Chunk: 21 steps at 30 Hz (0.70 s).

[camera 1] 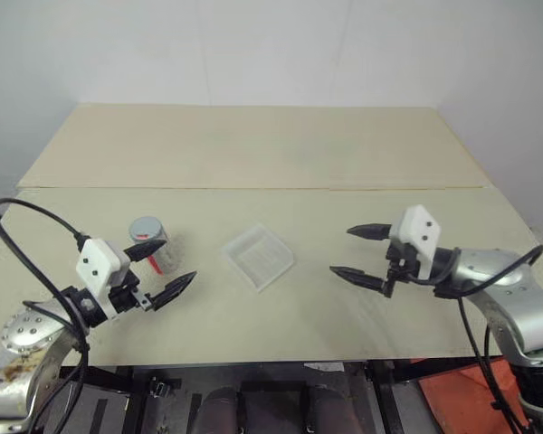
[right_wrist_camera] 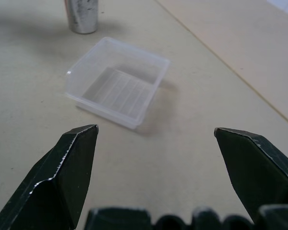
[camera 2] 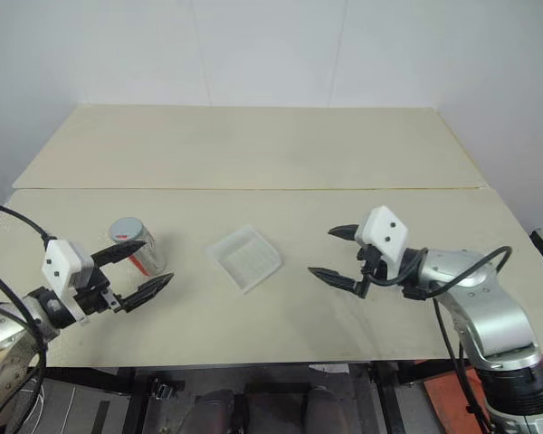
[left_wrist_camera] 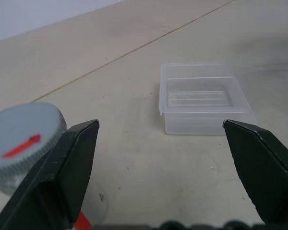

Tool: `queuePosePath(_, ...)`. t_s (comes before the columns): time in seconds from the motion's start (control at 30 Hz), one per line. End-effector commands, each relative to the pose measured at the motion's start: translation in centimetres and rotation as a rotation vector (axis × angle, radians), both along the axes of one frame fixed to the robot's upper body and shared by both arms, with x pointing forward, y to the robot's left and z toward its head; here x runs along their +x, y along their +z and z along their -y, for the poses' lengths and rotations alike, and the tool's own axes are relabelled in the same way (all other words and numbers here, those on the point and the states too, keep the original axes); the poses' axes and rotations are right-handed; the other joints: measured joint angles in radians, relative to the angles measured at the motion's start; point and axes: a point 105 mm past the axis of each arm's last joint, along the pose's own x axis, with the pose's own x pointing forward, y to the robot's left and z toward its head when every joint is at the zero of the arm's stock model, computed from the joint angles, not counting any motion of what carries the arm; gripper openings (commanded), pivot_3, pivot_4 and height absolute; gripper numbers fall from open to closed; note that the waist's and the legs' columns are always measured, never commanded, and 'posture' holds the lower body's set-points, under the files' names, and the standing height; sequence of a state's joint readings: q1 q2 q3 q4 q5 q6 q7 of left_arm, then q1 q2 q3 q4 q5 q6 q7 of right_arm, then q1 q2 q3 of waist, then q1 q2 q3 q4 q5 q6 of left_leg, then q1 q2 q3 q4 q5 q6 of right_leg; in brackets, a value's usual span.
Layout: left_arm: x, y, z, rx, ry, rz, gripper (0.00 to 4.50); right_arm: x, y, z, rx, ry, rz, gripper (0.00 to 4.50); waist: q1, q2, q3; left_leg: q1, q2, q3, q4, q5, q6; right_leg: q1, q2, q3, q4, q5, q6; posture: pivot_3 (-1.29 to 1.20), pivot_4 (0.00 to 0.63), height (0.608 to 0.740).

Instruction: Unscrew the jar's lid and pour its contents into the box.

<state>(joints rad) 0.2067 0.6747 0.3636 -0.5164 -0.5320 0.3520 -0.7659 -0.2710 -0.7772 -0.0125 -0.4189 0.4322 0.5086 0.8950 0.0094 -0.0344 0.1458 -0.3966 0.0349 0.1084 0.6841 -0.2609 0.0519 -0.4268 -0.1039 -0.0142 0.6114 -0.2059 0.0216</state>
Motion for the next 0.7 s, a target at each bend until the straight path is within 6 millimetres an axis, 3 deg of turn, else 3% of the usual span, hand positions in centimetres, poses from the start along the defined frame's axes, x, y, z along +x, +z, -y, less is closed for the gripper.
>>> queuePosePath(0.03,-0.7,1.2,0.7,-0.003,-0.010,0.046,4.48,0.3,1.4,-0.3,0.001,0.022,0.069,4.50,0.001,0.000,0.000,0.000,0.000,0.000,0.000,0.000,0.000,0.000,0.000,0.000,0.000,0.000,0.000,0.00,0.150,0.740)
queuePosePath(0.17,-0.9,0.7,0.6,-0.040,0.050,0.050,4.48,0.6,1.7,-0.3,-0.016,0.005,0.088,4.50,0.004,0.000,0.000,0.001,0.000,0.000,0.000,0.000,0.000,0.001,0.000,-0.001,0.000,0.000,-0.002,0.00,0.150,0.740)
queuePosePath(0.47,0.4,-0.9,1.4,-0.097,0.158,0.089,4.48,-0.9,1.6,-0.5,-0.018,0.064,0.085,4.50,0.003,0.000,0.000,0.001,-0.001,0.000,0.000,0.000,0.000,0.001,0.000,0.000,0.000,0.000,-0.001,0.00,0.150,0.740)
queuePosePath(0.7,-0.5,-2.2,2.7,-0.139,0.310,0.142,4.48,-1.2,1.7,1.2,-0.067,0.056,0.067,4.50,0.000,0.000,0.000,0.001,-0.001,0.000,0.000,0.000,0.001,0.001,-0.001,0.000,-0.001,0.000,-0.001,0.00,0.150,0.740)
